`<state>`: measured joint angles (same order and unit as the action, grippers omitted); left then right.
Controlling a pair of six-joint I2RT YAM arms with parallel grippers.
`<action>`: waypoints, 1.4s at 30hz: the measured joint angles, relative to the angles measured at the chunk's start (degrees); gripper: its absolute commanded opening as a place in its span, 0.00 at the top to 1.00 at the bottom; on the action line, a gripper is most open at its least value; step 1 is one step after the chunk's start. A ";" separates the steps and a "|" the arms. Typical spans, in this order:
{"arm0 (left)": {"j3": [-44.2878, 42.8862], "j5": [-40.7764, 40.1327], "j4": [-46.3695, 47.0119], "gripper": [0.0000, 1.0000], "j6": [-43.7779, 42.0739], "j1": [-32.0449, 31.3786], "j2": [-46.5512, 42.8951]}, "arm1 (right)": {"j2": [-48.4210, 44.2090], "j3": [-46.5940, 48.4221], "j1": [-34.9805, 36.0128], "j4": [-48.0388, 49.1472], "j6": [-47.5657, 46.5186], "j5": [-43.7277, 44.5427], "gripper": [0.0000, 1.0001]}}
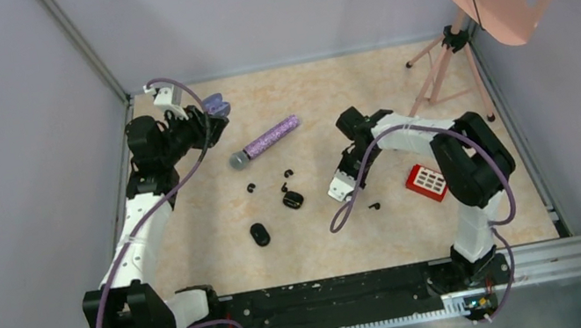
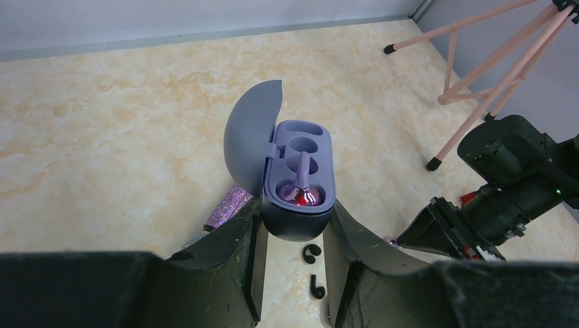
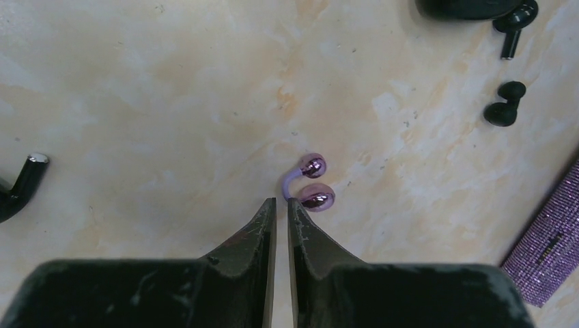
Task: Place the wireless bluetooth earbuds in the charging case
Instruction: Pick up the earbud from the center of the board.
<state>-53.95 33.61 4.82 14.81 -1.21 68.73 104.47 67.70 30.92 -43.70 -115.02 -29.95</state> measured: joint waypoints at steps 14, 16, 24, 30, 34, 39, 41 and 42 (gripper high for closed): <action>0.00 -0.04 -0.02 1.00 0.00 0.02 0.00 | 2.12 1.84 1.09 -1.03 -2.40 1.86 0.89; 0.00 -0.04 -0.02 1.00 0.00 0.04 0.00 | 2.12 1.84 1.31 -1.27 -2.69 1.77 0.89; 0.02 -0.15 -0.04 1.00 0.00 0.35 0.00 | 2.12 3.15 1.70 -2.69 -3.52 1.38 0.90; 0.07 -0.24 -0.04 1.00 0.00 0.48 0.00 | 2.32 4.35 1.81 -4.24 -3.76 1.20 0.89; 0.09 -0.24 -0.09 1.00 0.00 0.48 0.00 | 3.69 5.57 2.14 -5.25 -3.91 1.27 0.89; 0.09 -0.24 -0.09 1.00 0.00 0.50 0.00 | 4.72 5.60 2.56 -6.58 -3.91 1.73 0.89; 0.09 -0.24 -0.11 1.00 0.00 0.52 0.00 | 4.83 5.62 2.69 -6.71 -3.93 2.08 0.89; 0.09 -0.24 -0.11 1.00 0.00 0.52 0.00 | 4.87 5.79 2.78 -6.86 -3.93 2.23 0.88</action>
<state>-53.87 33.36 4.71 14.81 -0.69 68.73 109.34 73.49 33.69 -50.57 -118.96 -27.73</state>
